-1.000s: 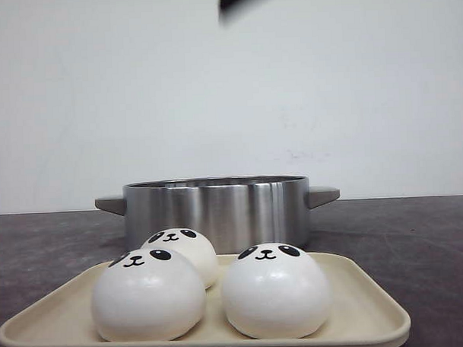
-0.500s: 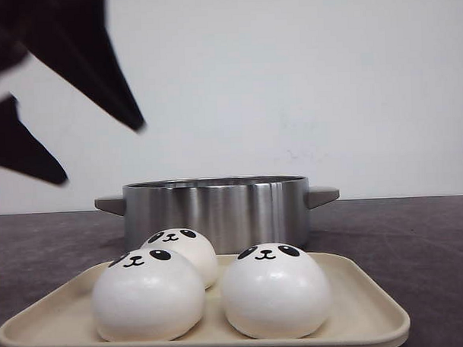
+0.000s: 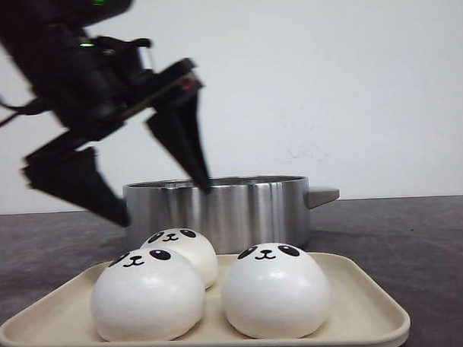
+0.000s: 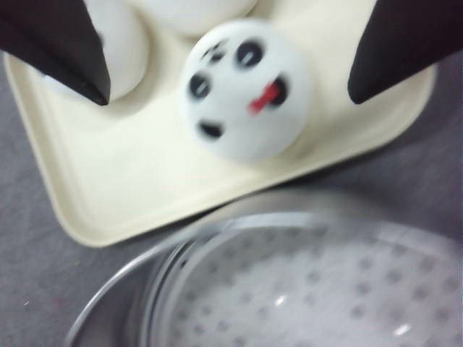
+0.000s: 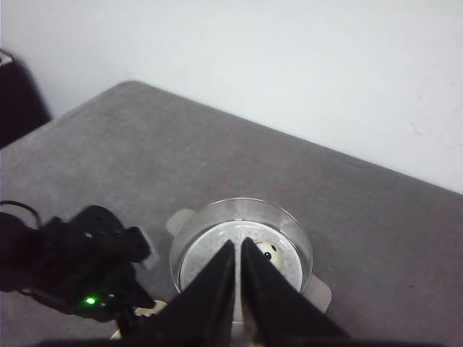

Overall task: Steam buns
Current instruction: 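Reach the left gripper down and grasp the back panda bun nearest it, then lift the bun with the left gripper and carry it over the pot, then lower the bun into the pot, open the left gripper, withdraw, then reach the right gripper down and grasp the front bun nearest it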

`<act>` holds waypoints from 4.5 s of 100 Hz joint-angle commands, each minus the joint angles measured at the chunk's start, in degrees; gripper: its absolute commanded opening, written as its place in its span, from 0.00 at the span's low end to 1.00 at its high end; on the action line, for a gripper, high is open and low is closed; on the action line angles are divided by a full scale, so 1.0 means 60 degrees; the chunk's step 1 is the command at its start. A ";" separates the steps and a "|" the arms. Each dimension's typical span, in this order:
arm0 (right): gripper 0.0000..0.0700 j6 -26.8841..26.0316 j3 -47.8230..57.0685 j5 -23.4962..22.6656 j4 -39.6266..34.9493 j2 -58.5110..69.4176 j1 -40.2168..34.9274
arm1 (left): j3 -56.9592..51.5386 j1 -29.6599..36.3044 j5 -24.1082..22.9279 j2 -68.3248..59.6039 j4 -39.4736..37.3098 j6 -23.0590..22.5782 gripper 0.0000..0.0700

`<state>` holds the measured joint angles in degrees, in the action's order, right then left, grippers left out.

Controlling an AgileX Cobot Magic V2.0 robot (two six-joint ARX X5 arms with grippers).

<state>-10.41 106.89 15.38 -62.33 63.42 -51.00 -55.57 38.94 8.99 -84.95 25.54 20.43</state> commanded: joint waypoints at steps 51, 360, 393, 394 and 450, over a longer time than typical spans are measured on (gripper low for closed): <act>0.01 -0.0229 0.0168 0.0521 -0.0488 -0.0291 -0.0113 | -0.1268 0.0244 -0.0426 -0.2422 0.1548 0.0539 0.90; 0.01 -0.0514 -0.0605 0.1053 -0.1402 0.0051 -0.0109 | -0.6477 -0.1883 -0.1504 -0.4295 0.1821 -0.1632 0.66; 0.01 -0.1545 -0.4615 0.0204 0.0109 0.0051 -0.0098 | -0.6477 -0.1253 -0.1508 -0.1009 0.2120 -0.1009 0.66; 0.01 -0.1585 -0.4765 0.0128 0.0215 0.0051 -0.0098 | -0.6477 -0.1228 -0.1508 -0.0896 0.2149 -0.1009 0.66; 0.65 -0.2820 -0.8153 -0.3672 0.2911 0.2452 -0.0233 | -0.6477 0.0514 -0.1512 0.3789 0.3577 -0.0142 0.66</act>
<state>-26.70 57.36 -5.78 -45.91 75.11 -51.51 -93.17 41.41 0.10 -62.83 46.96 18.63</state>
